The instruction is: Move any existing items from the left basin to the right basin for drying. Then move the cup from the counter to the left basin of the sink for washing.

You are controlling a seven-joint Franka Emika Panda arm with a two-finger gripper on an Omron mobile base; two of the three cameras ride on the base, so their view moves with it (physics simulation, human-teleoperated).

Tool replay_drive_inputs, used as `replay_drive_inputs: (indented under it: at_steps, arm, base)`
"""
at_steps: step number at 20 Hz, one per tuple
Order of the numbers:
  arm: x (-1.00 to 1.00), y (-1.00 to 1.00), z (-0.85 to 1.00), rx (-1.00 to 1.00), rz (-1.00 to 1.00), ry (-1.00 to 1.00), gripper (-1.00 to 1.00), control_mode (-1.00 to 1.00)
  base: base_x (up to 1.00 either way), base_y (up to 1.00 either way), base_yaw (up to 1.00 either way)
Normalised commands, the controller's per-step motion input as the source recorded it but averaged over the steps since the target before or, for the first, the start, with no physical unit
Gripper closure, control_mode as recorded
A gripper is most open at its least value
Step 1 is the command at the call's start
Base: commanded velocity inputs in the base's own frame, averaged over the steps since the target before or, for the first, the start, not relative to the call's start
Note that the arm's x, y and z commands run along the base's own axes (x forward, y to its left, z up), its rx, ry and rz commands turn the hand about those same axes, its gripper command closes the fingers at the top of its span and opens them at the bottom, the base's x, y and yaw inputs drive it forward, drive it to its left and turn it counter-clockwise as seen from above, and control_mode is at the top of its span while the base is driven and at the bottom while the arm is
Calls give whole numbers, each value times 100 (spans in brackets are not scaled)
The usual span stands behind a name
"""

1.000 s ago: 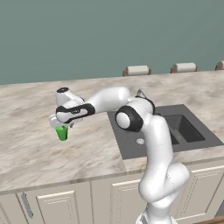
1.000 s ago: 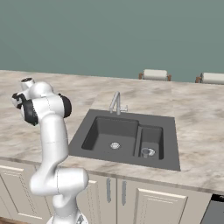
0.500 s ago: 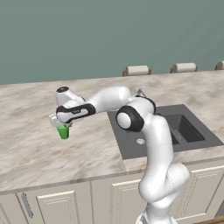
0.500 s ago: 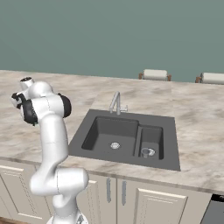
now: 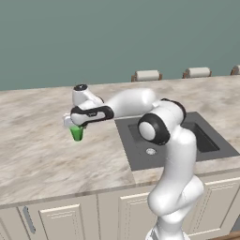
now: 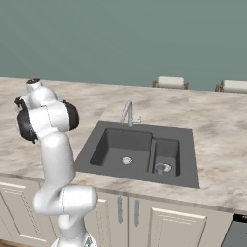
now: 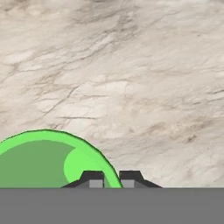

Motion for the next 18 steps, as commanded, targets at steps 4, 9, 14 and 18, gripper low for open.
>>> replay_drive_inputs:
  at_steps: [4,9,14,18]
  arm:
    - [-24,-85,32,18,-10,0,100,-100]
    - [-13,-88,23,16,-14,0,100,-100]
    - [-5,-89,15,11,-17,0,100,-100]
    - [0,-64,1,-2,-18,0,100,-100]
  base:
    - [0,0,0]
    - [0,0,0]
    - [0,0,0]
    - [0,0,0]
